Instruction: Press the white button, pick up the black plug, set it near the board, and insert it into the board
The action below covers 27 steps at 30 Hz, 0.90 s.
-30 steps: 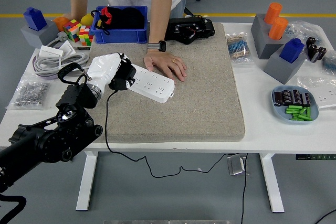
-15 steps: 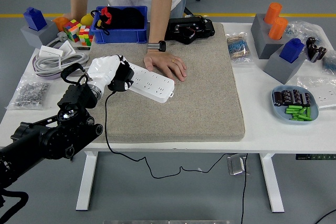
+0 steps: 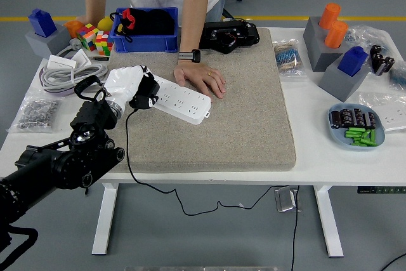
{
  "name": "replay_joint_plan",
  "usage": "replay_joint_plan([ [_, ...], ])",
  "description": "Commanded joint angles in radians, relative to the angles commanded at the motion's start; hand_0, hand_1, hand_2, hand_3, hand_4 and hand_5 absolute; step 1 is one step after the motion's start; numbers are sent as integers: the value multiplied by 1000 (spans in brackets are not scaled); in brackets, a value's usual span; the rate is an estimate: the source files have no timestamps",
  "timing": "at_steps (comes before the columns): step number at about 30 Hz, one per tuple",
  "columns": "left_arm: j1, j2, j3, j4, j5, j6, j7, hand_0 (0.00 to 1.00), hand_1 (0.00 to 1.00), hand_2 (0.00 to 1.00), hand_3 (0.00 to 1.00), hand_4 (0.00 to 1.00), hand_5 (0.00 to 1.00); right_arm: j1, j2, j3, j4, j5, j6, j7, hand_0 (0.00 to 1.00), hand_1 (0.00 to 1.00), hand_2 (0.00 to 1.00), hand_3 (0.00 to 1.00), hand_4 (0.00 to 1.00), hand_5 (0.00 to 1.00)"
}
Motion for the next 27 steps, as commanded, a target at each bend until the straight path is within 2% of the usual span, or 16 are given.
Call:
replay_joint_plan([
  [10, -24, -7, 32, 34, -11, 4, -18, 201, 175, 240, 369, 274, 2, 3, -1, 0, 0, 0, 0, 0, 770, 675, 653, 606, 652, 418],
  [27, -38, -2, 64, 51, -30, -21, 1, 203, 177, 241, 380, 285, 2, 0, -1, 0, 0, 0, 0, 1, 770, 675, 652, 606, 651, 417],
])
